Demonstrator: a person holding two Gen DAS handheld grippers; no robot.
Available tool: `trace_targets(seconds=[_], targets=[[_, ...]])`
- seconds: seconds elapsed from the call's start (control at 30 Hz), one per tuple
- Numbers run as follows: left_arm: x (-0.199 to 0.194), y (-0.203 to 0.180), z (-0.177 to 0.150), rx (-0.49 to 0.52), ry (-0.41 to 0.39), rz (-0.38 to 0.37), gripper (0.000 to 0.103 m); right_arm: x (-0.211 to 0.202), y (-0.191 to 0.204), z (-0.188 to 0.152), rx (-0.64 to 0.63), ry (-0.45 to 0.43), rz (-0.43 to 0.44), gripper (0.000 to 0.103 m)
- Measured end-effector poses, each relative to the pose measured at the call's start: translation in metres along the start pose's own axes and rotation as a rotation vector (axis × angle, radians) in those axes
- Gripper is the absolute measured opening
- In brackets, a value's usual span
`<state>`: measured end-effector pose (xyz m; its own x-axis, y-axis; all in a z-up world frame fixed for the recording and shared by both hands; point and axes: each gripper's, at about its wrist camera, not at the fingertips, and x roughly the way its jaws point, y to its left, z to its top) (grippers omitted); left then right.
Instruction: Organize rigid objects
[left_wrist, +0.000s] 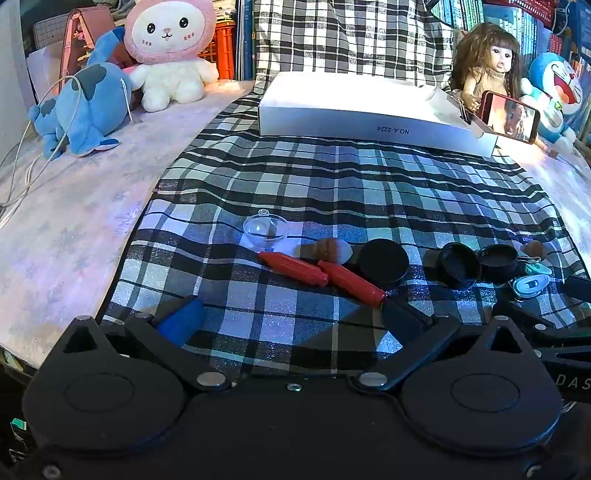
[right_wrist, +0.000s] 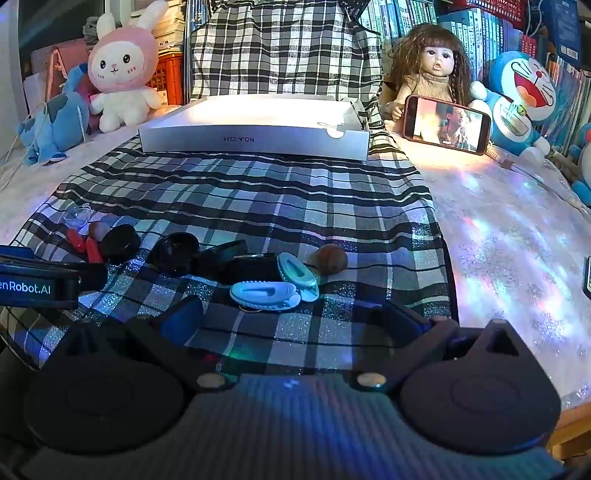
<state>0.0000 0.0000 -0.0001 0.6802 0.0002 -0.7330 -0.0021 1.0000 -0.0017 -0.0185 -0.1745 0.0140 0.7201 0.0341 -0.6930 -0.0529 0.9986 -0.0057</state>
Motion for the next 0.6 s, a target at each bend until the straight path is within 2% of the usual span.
trace_targets(seconds=[0.6], targets=[[0.0014,0.0084,-0.0023,0.001,0.000,0.000,0.103,-0.0007,-0.0003,-0.0022,0.002,-0.008,-0.003,0.103]])
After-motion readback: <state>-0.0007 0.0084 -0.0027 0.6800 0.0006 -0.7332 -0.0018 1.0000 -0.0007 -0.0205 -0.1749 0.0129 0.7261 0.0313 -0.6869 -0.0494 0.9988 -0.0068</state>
